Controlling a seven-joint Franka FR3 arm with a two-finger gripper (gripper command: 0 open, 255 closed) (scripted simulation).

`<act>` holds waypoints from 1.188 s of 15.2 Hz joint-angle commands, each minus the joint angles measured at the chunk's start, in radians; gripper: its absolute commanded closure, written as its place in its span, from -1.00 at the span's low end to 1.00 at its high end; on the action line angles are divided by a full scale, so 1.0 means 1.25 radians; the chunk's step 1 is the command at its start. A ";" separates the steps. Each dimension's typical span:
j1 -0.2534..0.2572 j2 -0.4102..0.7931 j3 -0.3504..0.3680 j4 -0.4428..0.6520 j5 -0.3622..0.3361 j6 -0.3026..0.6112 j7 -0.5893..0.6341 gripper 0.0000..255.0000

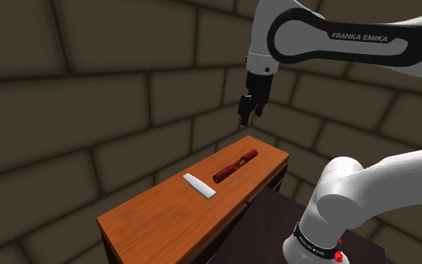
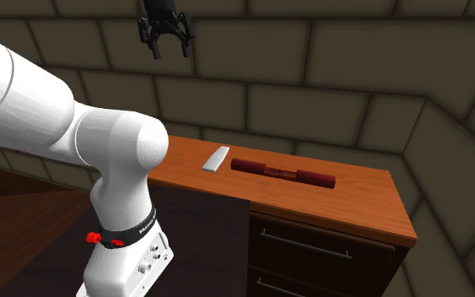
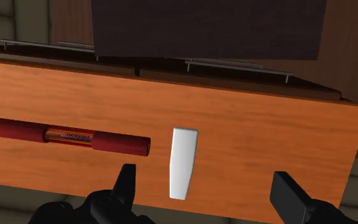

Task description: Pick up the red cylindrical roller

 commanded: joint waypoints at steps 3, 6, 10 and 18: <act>-0.021 0.032 -0.005 -0.021 0.000 0.054 0.035 -1.00; -0.052 0.085 -0.012 -0.046 0.000 0.135 0.087 -1.00; -0.092 0.167 -0.024 -0.068 0.000 0.241 0.154 -1.00; -0.166 0.354 -0.056 -0.074 0.001 0.442 0.280 -1.00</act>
